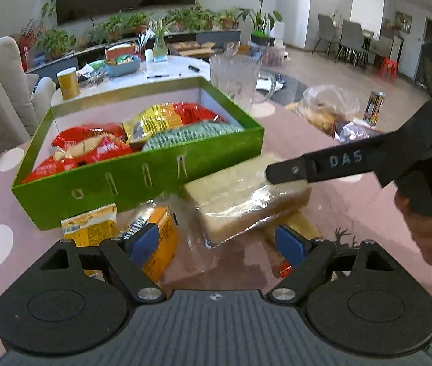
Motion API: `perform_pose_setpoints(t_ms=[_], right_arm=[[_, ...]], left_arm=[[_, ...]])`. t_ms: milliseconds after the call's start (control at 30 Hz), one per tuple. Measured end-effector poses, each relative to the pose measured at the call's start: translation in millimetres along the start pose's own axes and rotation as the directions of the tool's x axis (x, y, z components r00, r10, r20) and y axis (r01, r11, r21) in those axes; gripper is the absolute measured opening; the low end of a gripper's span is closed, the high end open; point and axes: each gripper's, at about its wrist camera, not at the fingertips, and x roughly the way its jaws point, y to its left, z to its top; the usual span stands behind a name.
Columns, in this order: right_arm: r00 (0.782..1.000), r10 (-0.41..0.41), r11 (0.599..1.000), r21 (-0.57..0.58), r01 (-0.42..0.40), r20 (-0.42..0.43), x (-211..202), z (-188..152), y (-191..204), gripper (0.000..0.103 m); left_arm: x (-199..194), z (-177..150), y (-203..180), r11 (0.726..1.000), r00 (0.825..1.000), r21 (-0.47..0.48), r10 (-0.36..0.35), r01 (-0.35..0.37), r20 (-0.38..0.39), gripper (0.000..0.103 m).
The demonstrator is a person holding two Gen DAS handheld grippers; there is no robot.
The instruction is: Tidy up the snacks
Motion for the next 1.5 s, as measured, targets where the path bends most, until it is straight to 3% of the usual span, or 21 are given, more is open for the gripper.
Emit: perform_pose_setpoints(t_ms=[167,567,700,767,1000,1133,1200,1400,1500], right_arm=[[0.999,0.045,0.998,0.036,-0.045,-0.008,2,-4,-11,0.053],[0.998,0.056,0.998,0.026,-0.056,0.003,3,-5,-12,0.053],[0.996,0.083,0.996,0.036,-0.083,-0.011,6,-5,-12,0.050],[0.996,0.084,0.996,0.019,-0.084,-0.008,4,-6,-8,0.049],[0.994,0.112,0.994,0.006,-0.112,-0.004,-7,-7,-2,0.043],[0.998,0.069,0.998,-0.013,-0.069,-0.002,-11,-7,-2,0.043],[1.000,0.025,0.999,-0.026,-0.024,0.014,-12,-7,-3,0.043],[0.999,0.052,0.999,0.000,-0.052,0.001,-7,-2,-6,0.043],[0.998,0.066,0.998,0.006,-0.066,-0.022,2,0,-2,0.043]], left_arm=[[16,-1,2,1.000,0.999,-0.008,0.010,-0.011,-0.041,0.082],[36,0,1,0.998,0.997,-0.063,-0.018,0.013,-0.075,0.082],[36,1,-3,0.998,0.998,-0.062,-0.016,0.013,-0.056,0.081],[31,1,-8,0.999,0.999,-0.036,-0.033,0.033,-0.019,0.075],[12,4,-22,0.995,0.994,0.045,-0.090,0.088,0.057,0.073],[8,2,-28,0.996,0.998,0.076,-0.040,0.036,0.052,0.075],[8,0,-23,0.998,0.999,0.058,-0.018,0.016,0.037,0.079],[18,-4,6,0.993,0.999,-0.115,-0.031,0.029,-0.017,0.082],[26,-2,13,0.987,0.998,-0.153,-0.058,0.053,-0.026,0.082]])
